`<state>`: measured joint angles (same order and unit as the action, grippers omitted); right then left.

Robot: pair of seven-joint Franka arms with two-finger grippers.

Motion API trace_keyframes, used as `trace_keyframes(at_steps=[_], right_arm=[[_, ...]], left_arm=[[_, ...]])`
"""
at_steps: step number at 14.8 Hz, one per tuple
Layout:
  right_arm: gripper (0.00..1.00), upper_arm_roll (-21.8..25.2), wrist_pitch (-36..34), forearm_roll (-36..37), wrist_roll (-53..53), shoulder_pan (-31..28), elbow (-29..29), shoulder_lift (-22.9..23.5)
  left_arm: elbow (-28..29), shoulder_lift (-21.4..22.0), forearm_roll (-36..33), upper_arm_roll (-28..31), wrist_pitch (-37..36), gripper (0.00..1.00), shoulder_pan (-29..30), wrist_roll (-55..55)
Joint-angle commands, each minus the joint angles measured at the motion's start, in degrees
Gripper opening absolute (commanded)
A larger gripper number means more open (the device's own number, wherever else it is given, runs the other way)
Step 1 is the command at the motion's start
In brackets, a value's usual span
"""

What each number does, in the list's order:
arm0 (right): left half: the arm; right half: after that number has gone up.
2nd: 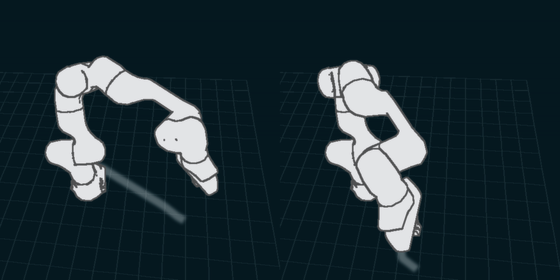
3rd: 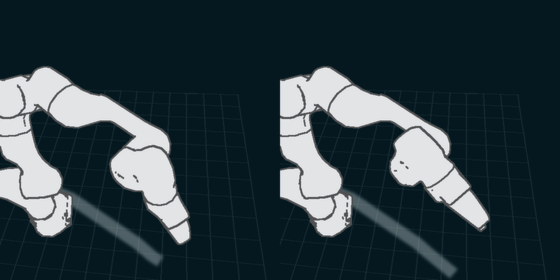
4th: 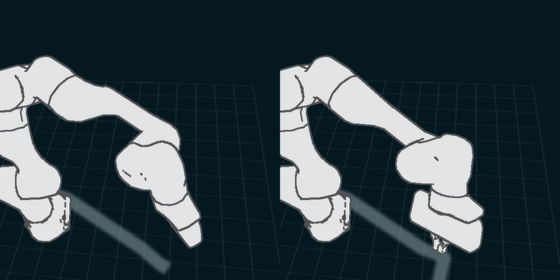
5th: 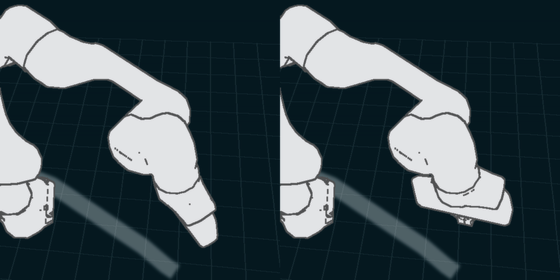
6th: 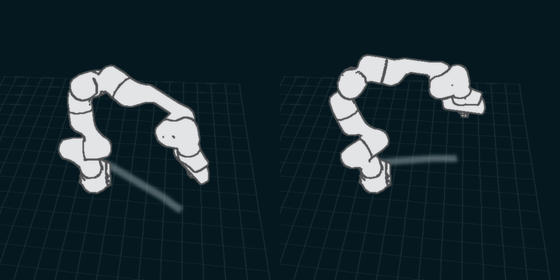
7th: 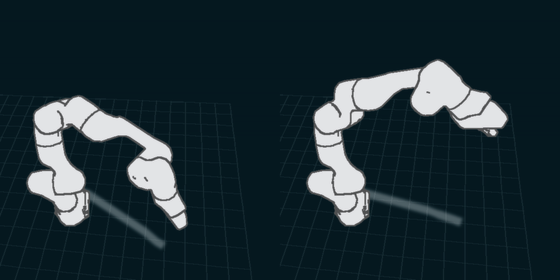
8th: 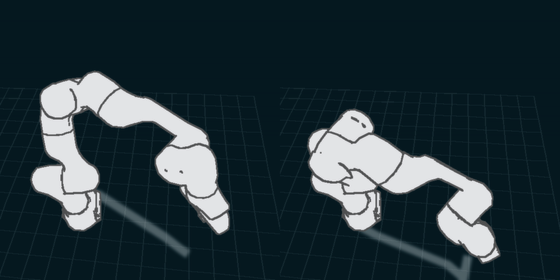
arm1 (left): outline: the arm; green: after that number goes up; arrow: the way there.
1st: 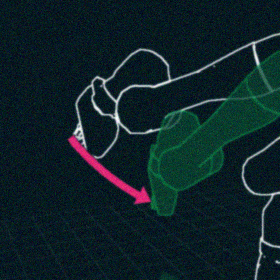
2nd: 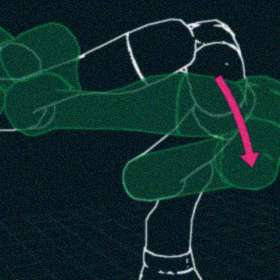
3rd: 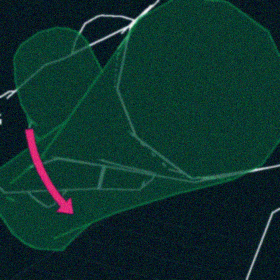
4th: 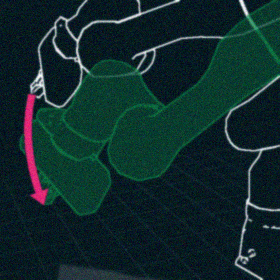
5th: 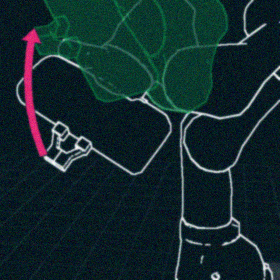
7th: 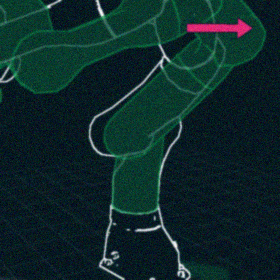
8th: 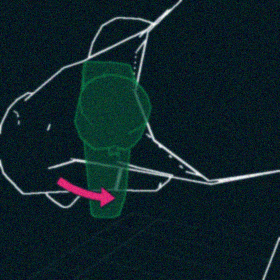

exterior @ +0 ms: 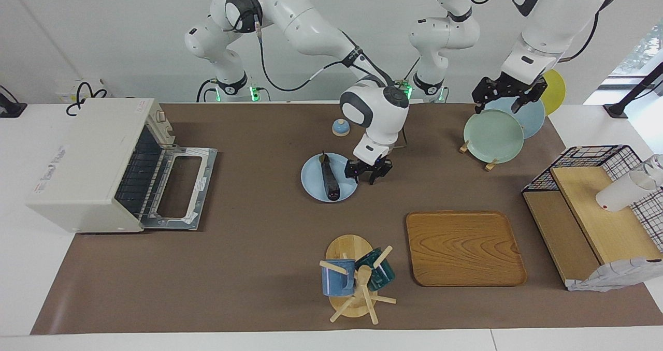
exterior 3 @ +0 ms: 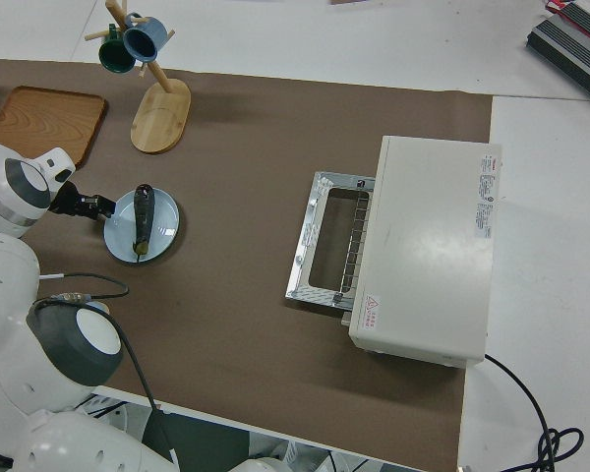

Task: Put eggplant into oven
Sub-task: 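Withdraw the left gripper while the right gripper reaches the eggplant, then grasp the eggplant on the blue plate with the right gripper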

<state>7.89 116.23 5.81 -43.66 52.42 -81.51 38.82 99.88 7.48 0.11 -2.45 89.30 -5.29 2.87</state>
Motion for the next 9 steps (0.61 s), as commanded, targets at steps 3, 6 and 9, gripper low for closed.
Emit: trace_keyframes(at_steps=[3, 6, 9], right_arm=[[0.73, -0.16, -5.04, 0.08, -1.34, -0.21, -0.58, -3.21], [0.69, -0.25, -2.51, -0.01, -1.43, -0.39, -4.26, -4.27], [0.46, -0.25, 2.25, -0.01, -1.26, -0.3, -9.02, -5.59]], left_arm=[[-9.17, -4.66, -1.51, 0.08, -1.49, 1.0, 0.36, -0.41], [-10.06, -6.24, -1.16, 0.08, -3.68, 1.0, 2.72, -0.5], [-8.57, -5.9, -1.16, -0.18, -4.3, 1.0, 4.06, -0.58]])
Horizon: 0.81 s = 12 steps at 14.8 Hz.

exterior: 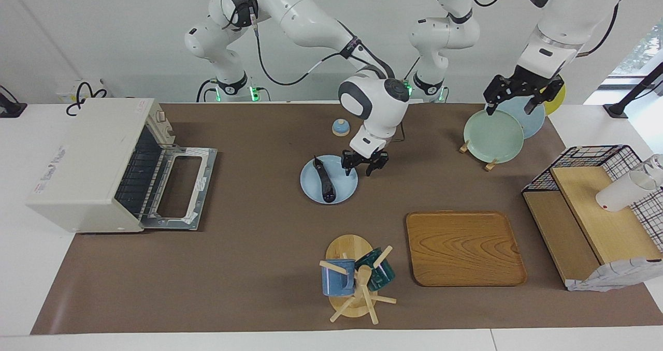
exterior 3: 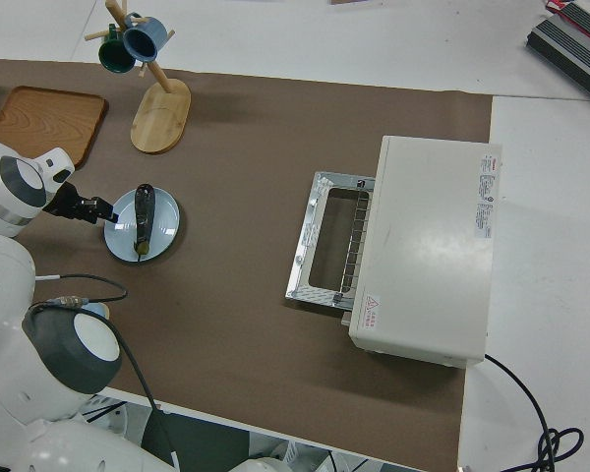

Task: Put eggplant into oven
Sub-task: 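Grasp the eggplant on the blue plate with the right gripper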

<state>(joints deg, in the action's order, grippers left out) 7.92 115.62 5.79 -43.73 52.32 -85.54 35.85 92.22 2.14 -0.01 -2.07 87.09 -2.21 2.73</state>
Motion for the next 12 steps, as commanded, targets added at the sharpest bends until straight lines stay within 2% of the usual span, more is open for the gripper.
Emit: trace_keyframes(at_steps=[1, 2, 6, 9, 10, 12], right_arm=[[0.17, -0.28, 1.99, 0.01, -0.75, -0.37, -4.55, -2.63], [0.0, -0.28, 0.85, 0.09, -0.74, -0.55, -4.02, -2.63], [0.0, 0.34, -8.72, 2.2, 2.14, -2.03, -0.86, -3.94], [0.0, 0.43, -15.48, 3.86, 10.73, -8.01, -2.08, -9.82], [0.0, 0.43, -16.55, 5.79, 13.21, -8.89, -4.26, -12.27], [0.0, 0.34, -15.78, 9.49, 16.47, -12.31, -12.68, -19.47]], left_arm=[[-0.29, -0.91, -1.05, -0.22, -1.92, 1.0, 0.89, -0.45], [-0.37, -1.61, -1.05, -0.13, -1.75, 1.0, 0.72, -0.45], [-4.67, -2.75, -1.14, -0.3, -3.14, 1.0, 0.54, -0.36], [-4.33, -1.79, -1.31, -0.3, -4.12, 1.0, 0.72, -0.36], [-4.06, -1.53, -1.23, -0.3, -4.03, 1.0, 0.63, -0.27], [-2.75, -0.65, -1.14, -0.3, -3.42, 1.0, 0.54, -0.27]])
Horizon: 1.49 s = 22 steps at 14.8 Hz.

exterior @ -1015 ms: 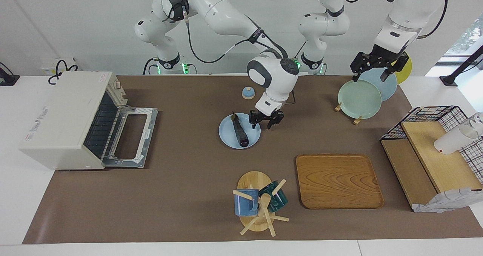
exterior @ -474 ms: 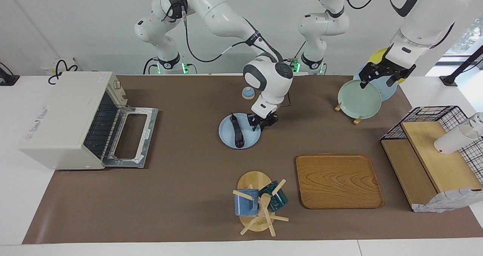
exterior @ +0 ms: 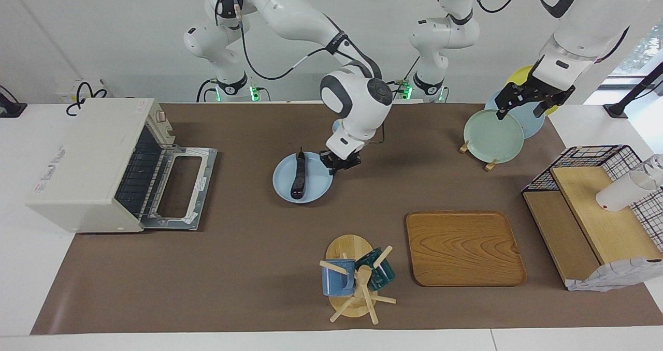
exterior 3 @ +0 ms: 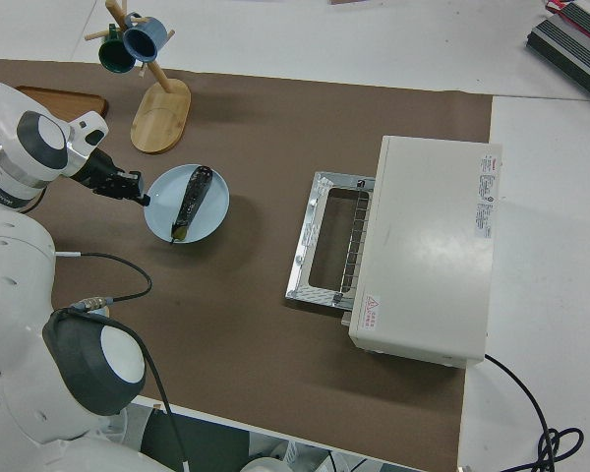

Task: Put eggplant into oven
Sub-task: 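Grasp the eggplant on the blue plate with the right gripper, then carry the eggplant into the open oven and release it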

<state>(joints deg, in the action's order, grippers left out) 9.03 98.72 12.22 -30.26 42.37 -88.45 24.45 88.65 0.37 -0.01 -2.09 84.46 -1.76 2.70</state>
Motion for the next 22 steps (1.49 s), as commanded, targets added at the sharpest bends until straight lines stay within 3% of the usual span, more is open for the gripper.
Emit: trace_keyframes(at_steps=[1, 4, 6, 10, 13, 16, 18, 20, 21, 22], right_arm=[[0.0, -0.68, 2.08, 3.69, 5.72, -4.72, -14.17, -11.75], [0.0, -0.77, 6.48, 4.22, 17.57, -16.58, -24.64, -20.91], [0.0, -0.77, 8.06, 4.22, 23.29, -22.47, -27.64, -22.68], [0.0, -0.86, 9.21, 3.17, 34.37, -32.5, -29.06, -22.86], [0.0, -0.86, 17.79, 2.55, 37.11, -36.03, -36.42, -25.05], [0.0, -0.86, 19.06, 2.46, 38.61, -36.92, -37.06, -25.15], [0.29, -0.86, 18.97, 2.46, 39.23, -37.53, -37.06, -25.15], [0.44, -1.12, 17.31, 2.2, 39.32, -36.83, -35.4, -24.89], [0.65, -1.47, 14.25, 0.72, 39.32, -35.78, -33.39, -24.97], [0.78, -1.47, 12.57, -1.38, 39.06, -33.69, -31.2, -24.54]], left_arm=[[2.3, 2.26, -1.14, -0.29, -0.7, 1.0, -0.08, -0.07], [5.66, 4.73, -1.13, -0.02, 0.09, 1.0, -1.39, 0.02], [5.13, 4.38, -0.87, 2.78, 2.11, 1.0, -4.47, 0.19], [5.13, 4.38, -0.78, 2.88, 2.02, 1.0, -3.95, -0.24], [4.87, 3.07, -0.78, 3.23, 2.03, 1.0, -4.39, -0.16], [3.99, 2.0, -0.78, 3.23, 1.5, 1.0, -4.39, -0.24], [3.99, 2.35, -0.78, 2.88, 1.5, 1.0, -4.04, -0.33], [4.16, 3.75, -0.78, 2.97, 1.5, 1.0, -4.04, -0.42], [4.25, 4.02, -0.78, 2.79, 1.5, 1.0, -4.04, -0.42], [3.99, 4.11, -0.78, 2.62, 1.5, 1.0, -4.04, -0.33]])
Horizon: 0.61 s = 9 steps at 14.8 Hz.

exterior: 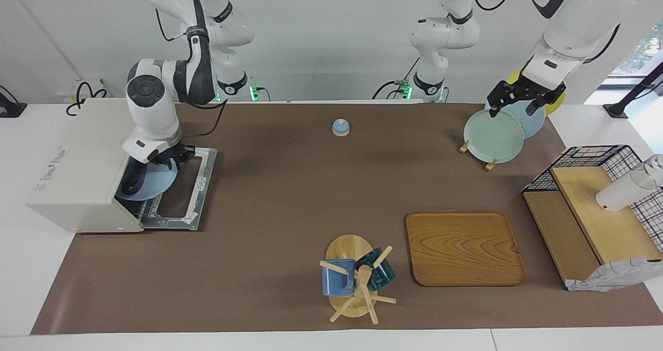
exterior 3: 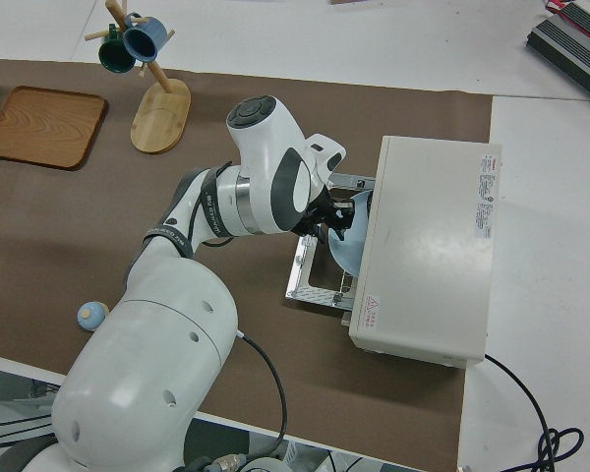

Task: Put eggplant into oven
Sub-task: 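Carry the eggplant into the open oven and release it, then push the oven door shut with the right gripper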

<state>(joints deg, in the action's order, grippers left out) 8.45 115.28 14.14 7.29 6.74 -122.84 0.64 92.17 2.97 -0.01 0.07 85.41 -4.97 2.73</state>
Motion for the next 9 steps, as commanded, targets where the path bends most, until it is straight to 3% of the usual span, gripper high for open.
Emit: trace_keyframes(at_steps=[1, 3, 5, 6, 9], right_arm=[[0.77, -0.89, -3.32, -4.99, 0.89, 3.61, 3.74, -0.46], [0.58, -0.89, 2.46, -7.19, -2.87, 5.81, 2.35, -0.02], [0.05, -0.89, 6.95, -8.42, -8.75, 7.67, 0.5, 1.82], [0.0, -0.89, 9.76, -9.21, -10.52, 7.93, -1.51, 1.82], [0.0, -0.8, 14.08, -9.22, -10.63, 7.5, -2.85, 5.68]], left_arm=[[0.12, 1.6, -0.78, 0.37, 0.54, 1.0, -0.84, -0.35], [0.29, 2.64, -0.78, 0.54, 0.37, 1.0, -0.83, -0.44], [0.65, 3.09, -0.78, 0.63, 0.54, 1.0, -0.84, -0.09], [0.65, 3.09, -0.78, 0.63, 0.46, 1.0, -0.84, -0.09], [0.91, 3.18, -0.78, 0.63, 0.28, 1.0, -0.84, 0.17]])
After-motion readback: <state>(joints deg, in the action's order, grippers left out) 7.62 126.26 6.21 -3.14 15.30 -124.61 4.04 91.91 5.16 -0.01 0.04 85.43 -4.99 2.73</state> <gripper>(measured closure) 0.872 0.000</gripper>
